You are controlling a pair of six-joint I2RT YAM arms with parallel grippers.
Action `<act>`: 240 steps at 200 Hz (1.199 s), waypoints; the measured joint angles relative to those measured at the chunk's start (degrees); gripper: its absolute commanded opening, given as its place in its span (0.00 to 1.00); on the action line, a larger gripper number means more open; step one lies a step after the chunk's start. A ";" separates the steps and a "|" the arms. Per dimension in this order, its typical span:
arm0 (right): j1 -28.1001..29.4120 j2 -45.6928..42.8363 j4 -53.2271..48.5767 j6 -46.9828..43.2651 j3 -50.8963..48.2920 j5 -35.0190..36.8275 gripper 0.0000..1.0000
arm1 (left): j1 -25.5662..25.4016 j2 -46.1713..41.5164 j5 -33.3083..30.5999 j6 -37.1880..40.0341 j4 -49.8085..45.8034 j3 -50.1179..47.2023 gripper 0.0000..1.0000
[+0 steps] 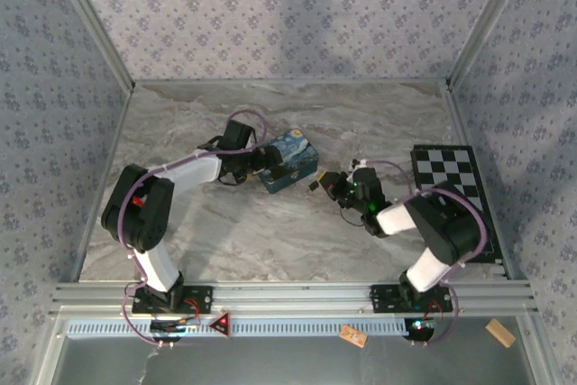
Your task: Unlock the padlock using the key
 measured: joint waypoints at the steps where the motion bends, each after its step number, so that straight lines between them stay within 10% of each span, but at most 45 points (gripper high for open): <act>1: -0.04 -0.35 -0.59 -0.24 0.02 0.00 0.00 | 0.00 0.00 0.00 0.07 0.00 0.00 1.00; 62: -0.94 -28.50 -51.91 -22.82 15.30 3.45 0.00 | 0.37 -3.78 -0.79 4.50 -4.85 -0.20 1.00; 128: -0.50 -30.77 -88.00 -37.55 25.11 7.87 0.00 | 0.46 -14.86 -5.27 6.84 -3.96 -8.72 1.00; 240: 9.53 -10.93 -99.58 -41.13 31.91 18.25 0.00 | 8.83 -33.62 -12.15 9.73 -2.86 -19.39 1.00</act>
